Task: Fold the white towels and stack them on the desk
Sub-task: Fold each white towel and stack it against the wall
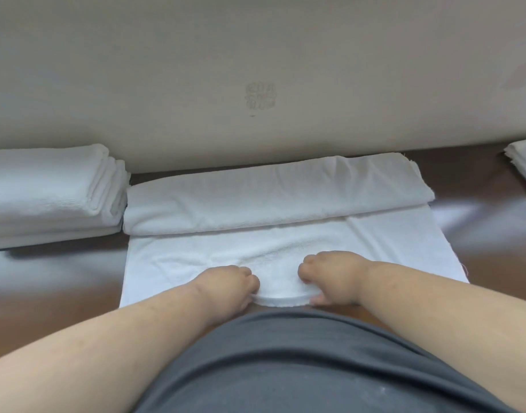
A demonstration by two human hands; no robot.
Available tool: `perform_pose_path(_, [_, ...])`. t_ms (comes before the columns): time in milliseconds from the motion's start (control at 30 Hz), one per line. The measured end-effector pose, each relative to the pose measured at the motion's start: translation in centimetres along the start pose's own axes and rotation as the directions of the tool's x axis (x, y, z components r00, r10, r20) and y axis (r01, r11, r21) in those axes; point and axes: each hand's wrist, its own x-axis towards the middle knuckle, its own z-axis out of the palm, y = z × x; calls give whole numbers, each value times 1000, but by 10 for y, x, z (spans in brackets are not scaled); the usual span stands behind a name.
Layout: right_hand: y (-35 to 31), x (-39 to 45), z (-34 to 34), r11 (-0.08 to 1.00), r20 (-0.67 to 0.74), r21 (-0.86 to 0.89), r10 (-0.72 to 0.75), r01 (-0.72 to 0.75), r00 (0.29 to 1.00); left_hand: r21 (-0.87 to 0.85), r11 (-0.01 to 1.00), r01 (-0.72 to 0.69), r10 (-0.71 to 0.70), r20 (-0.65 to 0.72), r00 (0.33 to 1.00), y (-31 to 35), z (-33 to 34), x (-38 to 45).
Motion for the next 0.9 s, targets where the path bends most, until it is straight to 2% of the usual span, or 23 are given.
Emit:
perform_pose_path(100, [-4, -3, 7, 999, -90, -3, 39, -39, 995, -32, 997, 69, -71, -79, 994, 3, 3, -4])
perform_pose_path(233, [-8, -9, 7, 977, -268, 118, 201, -175, 942, -306, 923, 233, -312, -243, 918, 5, 0, -11])
perform_pose_path(300, [-8, -12, 3, 968, -364, 149, 243, -202, 899, -421, 873, 245, -387, -295, 873, 7, -5, -12])
perform_pose_path(400, [-7, -17, -7, 968, -448, 160, 244, -192, 860, -452, 866, 213, -391, -348, 852, 5, -18, -12])
perform_pose_path(467, [-1, -20, -14, 975, -487, 110, 223, -194, 845, -346, 917, 200, -329, -372, 868, -2, -26, -13])
perform_pose_path(567, [15, -31, -21, 973, -454, -40, 183, -225, 872, -159, 960, 232, -274, -350, 896, -19, -34, -20])
perform_pose_path(633, [30, -41, -25, 938, -408, -142, 236, -317, 882, -157, 942, 298, -335, -339, 879, -34, -37, -30])
perform_pose_path(667, [39, -47, -28, 903, -399, -165, 307, -397, 864, -171, 922, 347, -385, -334, 861, -43, -39, -35])
perform_pose_path(700, [49, -53, -30, 856, -391, -159, 402, -491, 828, -176, 898, 404, -440, -318, 840, -53, -41, -42])
perform_pose_path(767, [70, -65, -36, 738, -343, -73, 614, -671, 711, -153, 850, 504, -526, -293, 799, -73, -45, -53])
perform_pose_path(833, [88, -77, -47, 618, -209, 33, 772, -785, 600, -123, 808, 577, -585, -285, 759, -93, -49, -61])
perform_pose_path(900, [104, -82, -62, 510, -41, 114, 860, -853, 509, -105, 752, 651, -652, -271, 709, -108, -55, -66])
